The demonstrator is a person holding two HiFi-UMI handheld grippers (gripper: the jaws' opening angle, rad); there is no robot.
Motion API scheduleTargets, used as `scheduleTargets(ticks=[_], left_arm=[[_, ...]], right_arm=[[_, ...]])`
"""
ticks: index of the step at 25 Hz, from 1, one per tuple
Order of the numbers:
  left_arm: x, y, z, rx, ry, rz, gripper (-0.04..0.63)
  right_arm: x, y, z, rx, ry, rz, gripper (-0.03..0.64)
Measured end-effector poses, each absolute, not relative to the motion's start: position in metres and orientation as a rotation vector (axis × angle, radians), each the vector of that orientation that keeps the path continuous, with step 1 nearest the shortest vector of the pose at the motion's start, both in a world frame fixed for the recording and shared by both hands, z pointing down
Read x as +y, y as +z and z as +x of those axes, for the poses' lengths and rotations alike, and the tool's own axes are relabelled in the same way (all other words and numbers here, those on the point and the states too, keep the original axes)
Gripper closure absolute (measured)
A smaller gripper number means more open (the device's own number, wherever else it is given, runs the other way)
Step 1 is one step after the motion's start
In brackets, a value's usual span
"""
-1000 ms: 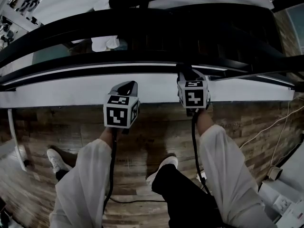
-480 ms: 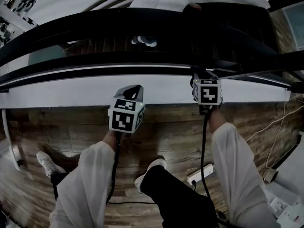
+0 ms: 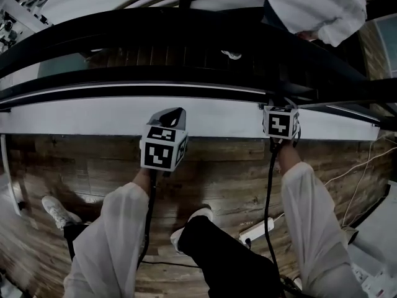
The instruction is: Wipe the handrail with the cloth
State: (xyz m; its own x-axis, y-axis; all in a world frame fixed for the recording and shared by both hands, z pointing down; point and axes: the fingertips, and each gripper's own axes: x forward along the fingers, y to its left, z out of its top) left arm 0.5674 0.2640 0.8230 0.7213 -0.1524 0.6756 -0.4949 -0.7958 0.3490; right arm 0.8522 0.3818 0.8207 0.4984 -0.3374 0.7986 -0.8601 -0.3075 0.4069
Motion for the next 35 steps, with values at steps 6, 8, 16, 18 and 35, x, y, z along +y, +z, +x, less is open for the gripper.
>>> scheduleTargets(ticks=[6, 8, 16, 18, 35], left_arm=[[0.267, 0.819, 0.557, -0.495, 0.88, 2.386, 0.594], [0.272, 0.812, 0.545, -0.477, 0.895, 2.383, 0.593], [0.24, 0.738, 0.484, -0.42, 0.934, 2.462, 0.592], [0.223, 0.716, 0.457, -0.428, 0.929, 2.472, 0.594], [0.073, 0.534, 0.223, -0.597, 0.843, 2.556, 0.592]], right_arm=[[0.403, 0.815, 0.842, -0.97, 0.762, 1.95, 0.523], [0.408, 0.805, 0.817, -1.022, 0.776, 1.963, 0.523], [0.38, 0.745, 0.694, -1.137, 0.831, 1.992, 0.523], [0.361, 0.726, 0.657, -1.169, 0.847, 2.011, 0.523], [0.181, 0.531, 0.355, -1.469, 0.798, 2.042, 0.523]])
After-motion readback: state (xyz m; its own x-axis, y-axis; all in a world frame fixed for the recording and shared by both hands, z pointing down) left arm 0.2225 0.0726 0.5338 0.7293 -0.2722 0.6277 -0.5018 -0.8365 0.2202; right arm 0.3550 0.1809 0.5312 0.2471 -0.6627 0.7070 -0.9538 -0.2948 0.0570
